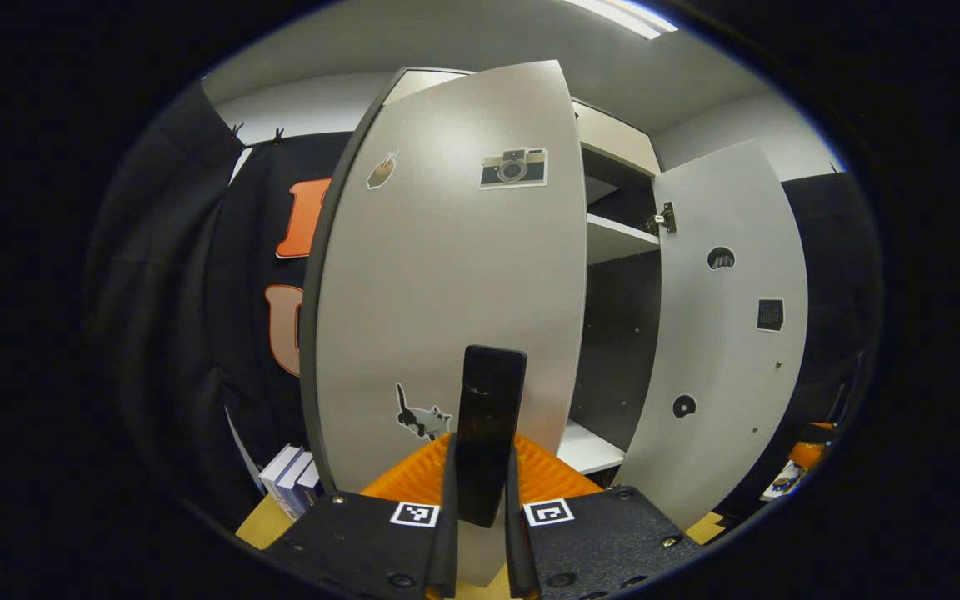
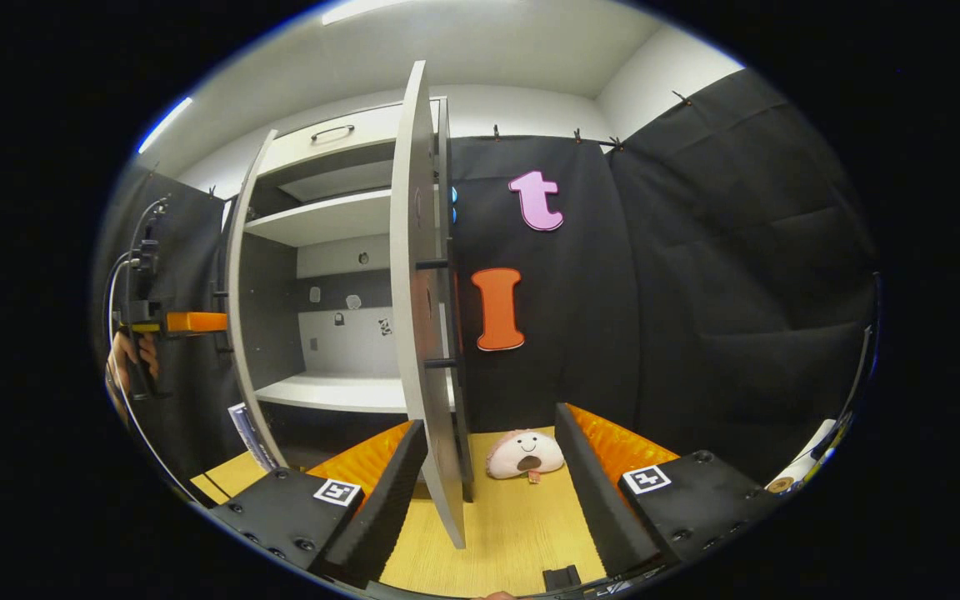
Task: Open the right door of the double-door shoe cabinet with the right hand, and open the left door with the left hand.
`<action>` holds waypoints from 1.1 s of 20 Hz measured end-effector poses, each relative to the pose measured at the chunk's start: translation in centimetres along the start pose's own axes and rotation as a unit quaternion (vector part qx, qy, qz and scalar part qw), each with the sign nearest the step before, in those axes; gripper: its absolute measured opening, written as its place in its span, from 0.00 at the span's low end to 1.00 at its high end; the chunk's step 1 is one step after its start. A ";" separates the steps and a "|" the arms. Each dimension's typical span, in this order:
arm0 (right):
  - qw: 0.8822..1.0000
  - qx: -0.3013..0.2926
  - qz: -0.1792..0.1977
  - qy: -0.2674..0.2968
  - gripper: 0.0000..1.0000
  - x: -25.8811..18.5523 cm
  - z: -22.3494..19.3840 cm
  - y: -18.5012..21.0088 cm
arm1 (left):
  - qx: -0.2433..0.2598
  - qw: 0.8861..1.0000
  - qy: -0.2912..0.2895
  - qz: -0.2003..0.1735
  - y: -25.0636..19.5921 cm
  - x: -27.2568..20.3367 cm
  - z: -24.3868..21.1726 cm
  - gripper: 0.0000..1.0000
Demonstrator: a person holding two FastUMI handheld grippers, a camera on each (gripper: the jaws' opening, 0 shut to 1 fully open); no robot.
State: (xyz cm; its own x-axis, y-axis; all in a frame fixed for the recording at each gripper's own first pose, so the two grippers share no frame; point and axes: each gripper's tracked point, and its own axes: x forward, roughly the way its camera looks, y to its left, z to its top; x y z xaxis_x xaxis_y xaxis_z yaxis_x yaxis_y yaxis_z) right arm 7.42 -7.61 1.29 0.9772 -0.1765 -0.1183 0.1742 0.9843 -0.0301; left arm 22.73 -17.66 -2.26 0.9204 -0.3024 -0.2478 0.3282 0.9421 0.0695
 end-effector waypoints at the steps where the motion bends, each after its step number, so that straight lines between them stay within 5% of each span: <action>1: 1.000 0.003 0.001 0.001 0.98 0.2 -0.2 0.2 | -0.003 1.000 0.000 0.000 0.2 -0.1 0.0 0.23; 8: 1.000 -0.007 0.016 0.010 0.98 1.5 -0.9 1.9 | 0.004 0.998 -0.023 0.059 3.3 -1.1 0.8 0.20; 14: 0.999 -0.002 0.043 0.014 0.98 2.2 -1.3 4.7 | 0.010 0.998 -0.039 0.042 3.7 -1.2 1.2 0.12; 19: 1.000 -0.005 0.022 0.008 0.98 1.8 -1.3 3.9 | 0.002 0.996 -0.064 0.055 4.3 -1.0 1.8 0.12; 22: 1.000 -0.001 0.011 0.002 0.98 1.5 -1.3 3.5 | 0.005 0.992 -0.082 0.097 6.1 -0.8 2.5 0.09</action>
State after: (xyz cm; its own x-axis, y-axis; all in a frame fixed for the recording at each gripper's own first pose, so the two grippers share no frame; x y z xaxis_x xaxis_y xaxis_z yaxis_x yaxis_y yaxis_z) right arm 9.38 -4.42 -0.27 0.9800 -0.1557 -0.1239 0.1532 0.9878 -0.0295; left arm 24.51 -11.99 0.80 0.9885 -0.1351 -0.0682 0.1421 0.9837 0.1105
